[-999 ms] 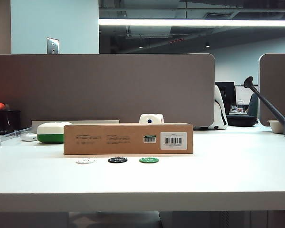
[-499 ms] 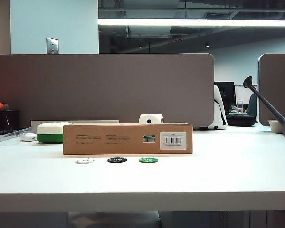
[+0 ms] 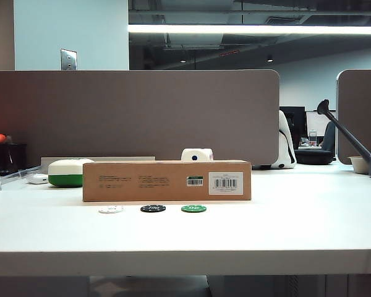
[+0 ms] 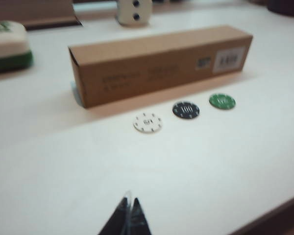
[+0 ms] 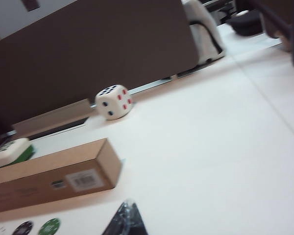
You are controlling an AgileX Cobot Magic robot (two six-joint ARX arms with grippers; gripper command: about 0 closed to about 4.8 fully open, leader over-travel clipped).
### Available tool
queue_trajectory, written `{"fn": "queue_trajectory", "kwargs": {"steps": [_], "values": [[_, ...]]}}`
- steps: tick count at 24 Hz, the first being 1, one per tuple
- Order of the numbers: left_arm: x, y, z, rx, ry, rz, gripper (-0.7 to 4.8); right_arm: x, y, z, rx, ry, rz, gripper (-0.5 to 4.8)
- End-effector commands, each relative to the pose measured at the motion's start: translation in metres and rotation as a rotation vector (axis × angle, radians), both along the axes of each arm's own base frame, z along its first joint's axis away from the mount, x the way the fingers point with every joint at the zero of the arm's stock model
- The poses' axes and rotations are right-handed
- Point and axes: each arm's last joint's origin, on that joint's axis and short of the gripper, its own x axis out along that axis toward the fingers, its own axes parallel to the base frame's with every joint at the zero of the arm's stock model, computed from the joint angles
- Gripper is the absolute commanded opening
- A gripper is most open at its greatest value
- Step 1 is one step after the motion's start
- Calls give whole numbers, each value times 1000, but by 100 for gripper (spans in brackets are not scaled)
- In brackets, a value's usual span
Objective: Push the chip with the highest value in the row forward next to the rectangular box.
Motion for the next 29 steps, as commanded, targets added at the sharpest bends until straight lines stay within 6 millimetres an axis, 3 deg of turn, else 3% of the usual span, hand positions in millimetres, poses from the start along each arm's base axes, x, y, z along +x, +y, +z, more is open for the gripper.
{"fn": "queue_trajectory", "kwargs": {"steps": [1, 6, 7, 9, 13, 17, 22, 23, 27, 29], "values": [[1, -3, -1, 7, 22, -17, -5, 0, 3, 0, 82, 9, 94, -9], [-2, -9, -2, 13, 32, -78, -5, -2, 7, 1, 421, 116, 266, -9], [-3, -11, -2, 13, 32, -103, -5, -4, 9, 7, 476, 104, 364, -9], [-4, -12, -2, 14, 32, -109, -5, -8, 11, 20, 474, 21, 468, -10], [-4, -12, -2, 14, 33, -109, -5, -22, 5, 81, 527, -161, 315, -10], [-4, -12, -2, 14, 32, -109, -5, -15, 7, 124, 492, -158, 362, -10], [-4, -12, -2, 14, 34, -109, -5, 22, 14, 165, 349, 16, 447, -10], [-3, -12, -3, 17, 38, -108, -5, 42, 23, 168, 275, 93, 473, -10], [-3, -12, -3, 19, 42, -109, -5, 90, 52, 156, 242, 288, 579, -10], [-3, -12, -3, 19, 42, -108, -5, 108, 78, 145, 196, 362, 648, -10]]}}
